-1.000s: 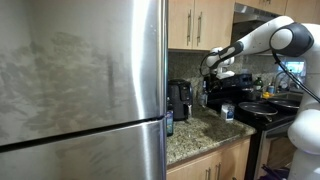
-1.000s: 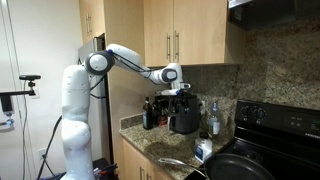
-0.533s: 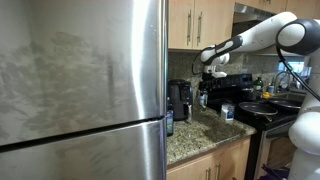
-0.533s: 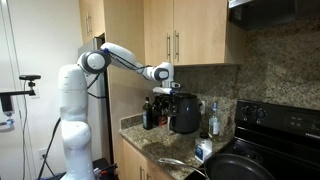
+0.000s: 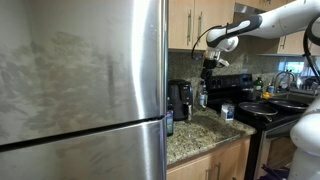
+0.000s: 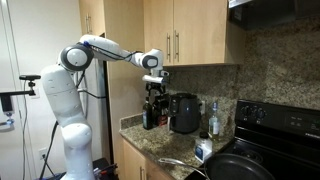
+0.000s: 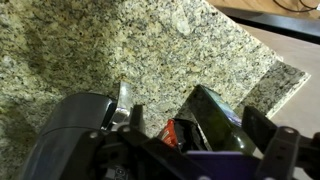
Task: Place the two bottles between the air fryer and the stove then move the salt shaker to the left
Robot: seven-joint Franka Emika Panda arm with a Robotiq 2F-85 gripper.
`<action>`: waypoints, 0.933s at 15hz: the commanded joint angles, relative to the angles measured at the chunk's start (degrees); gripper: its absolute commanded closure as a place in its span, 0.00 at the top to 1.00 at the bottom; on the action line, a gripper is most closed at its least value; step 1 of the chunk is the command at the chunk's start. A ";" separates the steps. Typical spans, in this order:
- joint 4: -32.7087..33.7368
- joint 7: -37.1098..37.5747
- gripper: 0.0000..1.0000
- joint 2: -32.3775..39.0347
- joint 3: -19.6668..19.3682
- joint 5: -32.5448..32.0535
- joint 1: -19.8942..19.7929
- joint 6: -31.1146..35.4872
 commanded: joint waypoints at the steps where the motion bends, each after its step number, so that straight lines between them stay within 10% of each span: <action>1: -0.15 -2.25 1.00 1.75 0.34 1.88 2.52 -1.16; 14: -0.12 0.10 1.00 5.84 8.20 5.49 10.42 10.80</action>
